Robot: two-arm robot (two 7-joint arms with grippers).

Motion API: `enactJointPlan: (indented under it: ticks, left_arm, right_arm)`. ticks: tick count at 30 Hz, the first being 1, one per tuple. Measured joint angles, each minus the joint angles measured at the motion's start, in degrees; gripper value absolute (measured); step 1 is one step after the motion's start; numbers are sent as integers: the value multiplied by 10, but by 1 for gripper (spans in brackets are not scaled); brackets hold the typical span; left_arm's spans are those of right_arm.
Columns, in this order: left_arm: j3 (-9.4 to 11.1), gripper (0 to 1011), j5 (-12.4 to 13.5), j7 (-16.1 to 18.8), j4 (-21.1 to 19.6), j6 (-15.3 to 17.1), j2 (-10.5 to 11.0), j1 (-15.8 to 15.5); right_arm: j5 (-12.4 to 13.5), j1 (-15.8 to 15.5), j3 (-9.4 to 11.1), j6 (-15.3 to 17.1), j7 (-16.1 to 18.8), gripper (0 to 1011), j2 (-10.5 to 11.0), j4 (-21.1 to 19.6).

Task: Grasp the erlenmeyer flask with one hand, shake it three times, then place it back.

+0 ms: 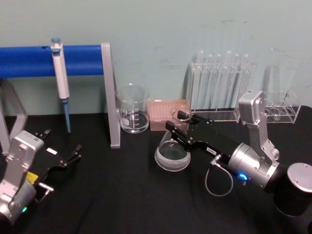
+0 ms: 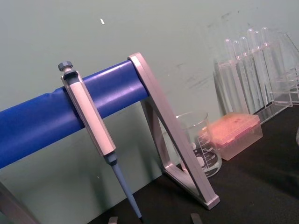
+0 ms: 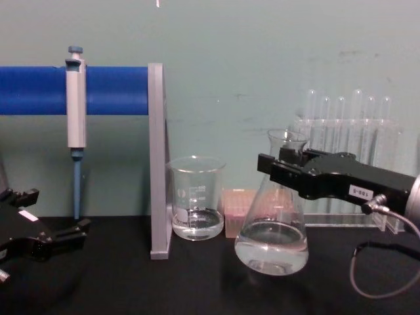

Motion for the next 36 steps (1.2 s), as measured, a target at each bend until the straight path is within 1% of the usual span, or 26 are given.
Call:
enactJointPlan:
  ticks: [7,12,18,28,36]
  left_arm:
    - [0,1001,0,0,0,0,0,0]
    - [0,1001,0,0,0,0,0,0]
    - [0,1001,0,0,0,0,0,0]
    - [0,1001,0,0,0,0,0,0]
    - [0,1001,0,0,0,0,0,0]
  right_arm:
    - [-3,-3,2,0,-2,451,1,-4]
    - [-3,-5,0,-3,8,451,3,-9]
    - [-2,-8,-6,-9,23,450,8,-18]
    - [8,-20,-23,-12,54,451,22,-42]
    - [13,-28,-29,-12,53,451,28,-56]
